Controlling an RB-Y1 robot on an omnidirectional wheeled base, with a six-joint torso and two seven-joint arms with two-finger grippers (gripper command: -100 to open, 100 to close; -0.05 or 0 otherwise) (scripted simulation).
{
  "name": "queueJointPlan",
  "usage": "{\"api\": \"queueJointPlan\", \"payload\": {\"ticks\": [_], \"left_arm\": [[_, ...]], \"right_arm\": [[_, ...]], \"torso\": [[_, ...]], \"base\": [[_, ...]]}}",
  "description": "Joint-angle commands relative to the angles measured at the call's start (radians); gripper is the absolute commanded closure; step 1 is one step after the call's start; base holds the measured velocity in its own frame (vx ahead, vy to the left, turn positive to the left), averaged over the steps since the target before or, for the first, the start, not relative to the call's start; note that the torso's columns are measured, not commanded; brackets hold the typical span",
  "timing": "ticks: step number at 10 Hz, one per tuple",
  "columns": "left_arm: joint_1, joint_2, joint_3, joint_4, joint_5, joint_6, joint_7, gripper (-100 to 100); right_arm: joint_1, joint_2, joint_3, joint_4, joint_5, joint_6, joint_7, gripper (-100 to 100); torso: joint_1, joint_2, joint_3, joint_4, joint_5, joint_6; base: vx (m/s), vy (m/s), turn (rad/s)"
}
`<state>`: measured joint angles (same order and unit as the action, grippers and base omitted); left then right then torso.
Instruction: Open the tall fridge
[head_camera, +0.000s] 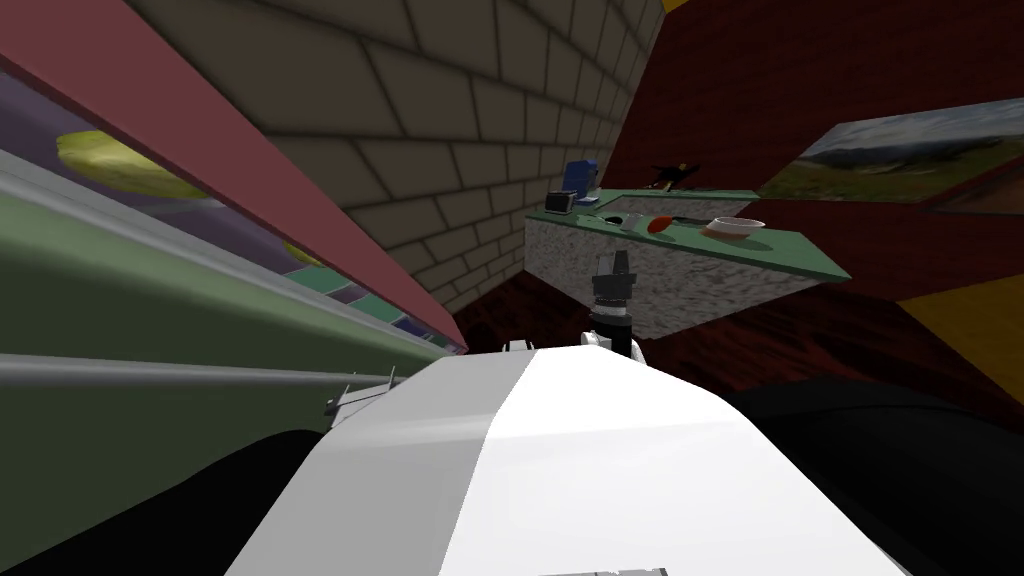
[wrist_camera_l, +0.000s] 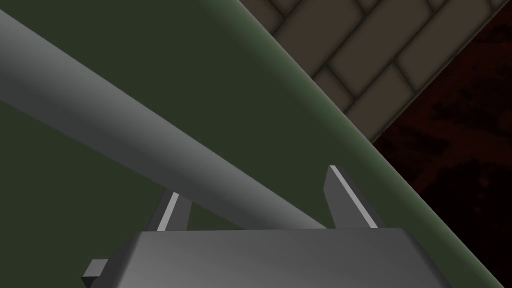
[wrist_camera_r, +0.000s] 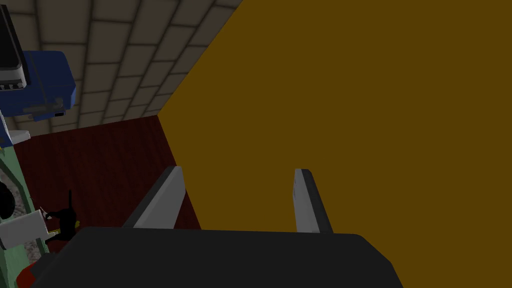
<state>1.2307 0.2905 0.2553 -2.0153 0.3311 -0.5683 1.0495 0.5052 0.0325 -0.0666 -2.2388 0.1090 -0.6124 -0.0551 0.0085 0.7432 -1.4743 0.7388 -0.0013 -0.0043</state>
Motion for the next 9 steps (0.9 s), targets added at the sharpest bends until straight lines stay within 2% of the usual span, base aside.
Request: {"api": "queueJointPlan", "payload": {"ticks": [1,3,4,7,8,9], "left_arm": [[0.014,0.042,-0.028,-0.016,-0.028,-0.021,0.008,100],[0.022,0.076,-0.055,-0.027,-0.049,-0.040,0.017,100],[0.025,0.066,-0.052,-0.022,-0.043,-0.036,0.017,100],[0.030,0.123,-0.090,-0.028,-0.079,-0.069,0.032,100],[0.030,0.123,-0.090,-0.028,-0.079,-0.069,0.032,100],[0.032,0.141,-0.100,-0.030,-0.090,-0.078,0.036,100]], "right_arm": [[0.000,0.000,0.000,0.000,0.000,0.000,0.000,0],[0.000,0.000,0.000,0.000,0.000,0.000,0.000,0],[0.000,0.000,0.000,0.000,0.000,0.000,0.000,0],[0.000,0.000,0.000,0.000,0.000,0.000,0.000,0],[0.000,0.000,0.000,0.000,0.000,0.000,0.000,0],[0.001,0.000,0.000,0.000,0.000,0.000,0.000,0]], "torso": [[-0.002,0.001,0.000,0.000,-0.001,0.000],[-0.005,-0.007,-0.003,-0.001,0.000,0.003],[-0.004,-0.009,-0.005,-0.001,0.000,0.004],[-0.005,-0.006,-0.003,-0.002,0.000,0.005],[-0.004,-0.001,0.000,-0.001,0.000,0.003],[-0.003,-0.005,-0.002,-0.001,-0.001,0.001]], "base": [[-0.409,-0.004,-0.075],[-0.363,0.038,-0.087],[-0.159,0.013,-0.037],[-0.272,0.066,-0.111],[-0.255,0.058,-0.055],[-0.228,0.072,-0.044]]}}
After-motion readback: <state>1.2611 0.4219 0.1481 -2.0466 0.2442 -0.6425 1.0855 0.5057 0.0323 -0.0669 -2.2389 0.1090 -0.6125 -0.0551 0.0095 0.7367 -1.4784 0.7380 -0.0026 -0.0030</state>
